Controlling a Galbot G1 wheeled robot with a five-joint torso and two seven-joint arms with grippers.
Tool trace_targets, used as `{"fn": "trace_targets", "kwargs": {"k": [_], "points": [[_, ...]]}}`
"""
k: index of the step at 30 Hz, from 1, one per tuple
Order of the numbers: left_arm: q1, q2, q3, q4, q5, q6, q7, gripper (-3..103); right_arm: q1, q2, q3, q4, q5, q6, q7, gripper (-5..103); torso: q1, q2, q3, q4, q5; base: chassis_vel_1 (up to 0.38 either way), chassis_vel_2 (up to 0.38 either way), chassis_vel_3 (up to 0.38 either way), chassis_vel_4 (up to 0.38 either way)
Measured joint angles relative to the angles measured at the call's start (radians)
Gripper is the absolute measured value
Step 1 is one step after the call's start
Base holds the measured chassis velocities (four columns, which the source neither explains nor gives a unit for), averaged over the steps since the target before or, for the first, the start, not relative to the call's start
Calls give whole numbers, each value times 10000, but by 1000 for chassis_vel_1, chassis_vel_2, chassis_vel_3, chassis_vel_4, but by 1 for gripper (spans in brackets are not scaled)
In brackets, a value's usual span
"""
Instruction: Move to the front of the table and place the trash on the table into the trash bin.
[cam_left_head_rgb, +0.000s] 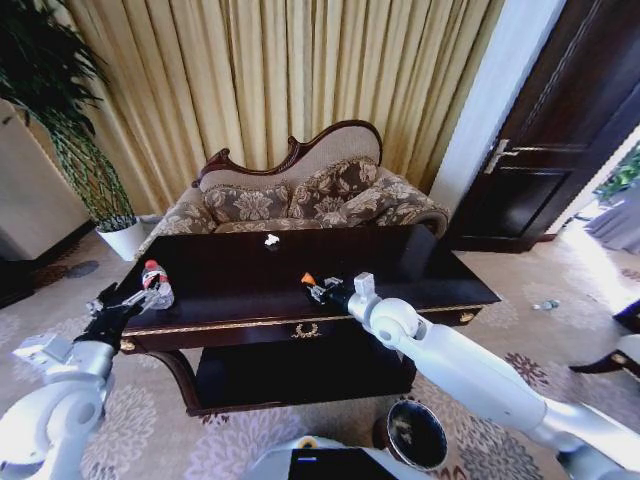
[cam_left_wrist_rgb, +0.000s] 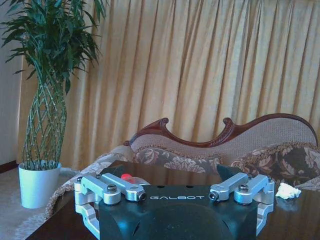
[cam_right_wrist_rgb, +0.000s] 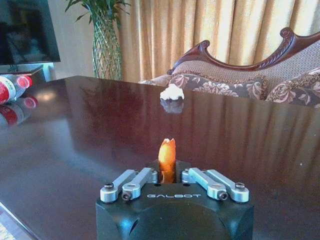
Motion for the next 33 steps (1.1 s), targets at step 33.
{"fn": "trace_targets", "kwargs": {"k": [33], "points": [[-312,396,344,-13,-146,10,-6,100,-4782,-135,6127,925,-2658,1527,2340,2,0,1,-1,1,1,0,0,0,0]]}}
